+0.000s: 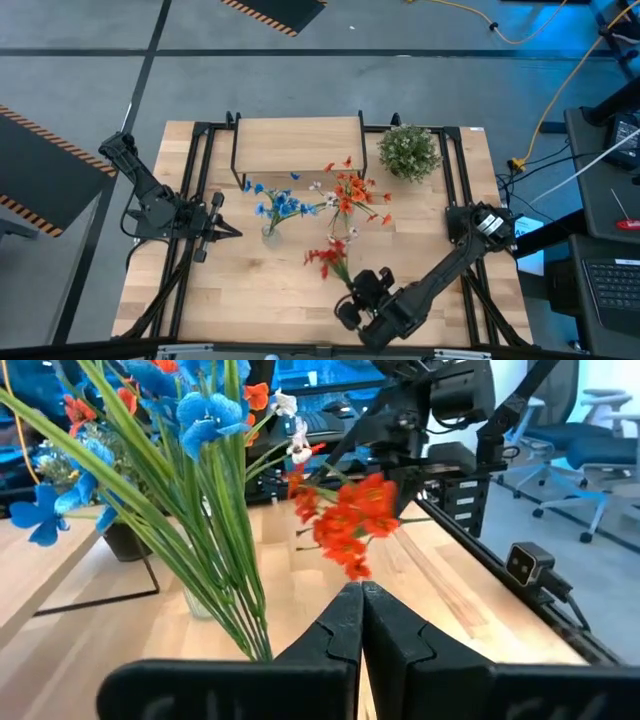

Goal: Pick and place flowers into a vace then onto a shelf
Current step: Put the orange flowers into the left transparent vase

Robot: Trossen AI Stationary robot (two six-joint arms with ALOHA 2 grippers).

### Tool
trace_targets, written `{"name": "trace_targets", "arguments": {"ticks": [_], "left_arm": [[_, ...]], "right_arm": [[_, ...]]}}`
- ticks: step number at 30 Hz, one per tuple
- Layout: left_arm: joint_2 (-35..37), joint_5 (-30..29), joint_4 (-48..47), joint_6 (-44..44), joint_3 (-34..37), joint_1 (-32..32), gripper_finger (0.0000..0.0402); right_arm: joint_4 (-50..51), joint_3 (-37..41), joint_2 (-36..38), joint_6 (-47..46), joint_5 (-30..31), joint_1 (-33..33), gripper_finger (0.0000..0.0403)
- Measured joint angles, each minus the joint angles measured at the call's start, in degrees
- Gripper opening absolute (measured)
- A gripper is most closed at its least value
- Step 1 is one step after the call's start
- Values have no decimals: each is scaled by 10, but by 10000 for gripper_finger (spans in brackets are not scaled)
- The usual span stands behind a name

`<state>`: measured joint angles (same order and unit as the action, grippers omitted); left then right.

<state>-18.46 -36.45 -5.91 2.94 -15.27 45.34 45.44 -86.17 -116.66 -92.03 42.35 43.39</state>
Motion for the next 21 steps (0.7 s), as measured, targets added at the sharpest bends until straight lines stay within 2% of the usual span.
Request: {"name": "trace_targets", "arguments": {"ticks": [3,7,14,17,21], "left_arm": [[0,0,0,9,0,0,1],[0,10,2,9,0,0,3],[0,30,26,9,0,0,7],[0,30,37,9,0,0,8],[-1,30,50,8,0,0,8]], "right_arm": [[-48,0,0,53,3,2,12],[-104,0,3,143,44,5,12],[-139,0,41,254,98,27,12],[-157,0,62,328,130,40,12],[-171,0,90,422,139,46,12]]}}
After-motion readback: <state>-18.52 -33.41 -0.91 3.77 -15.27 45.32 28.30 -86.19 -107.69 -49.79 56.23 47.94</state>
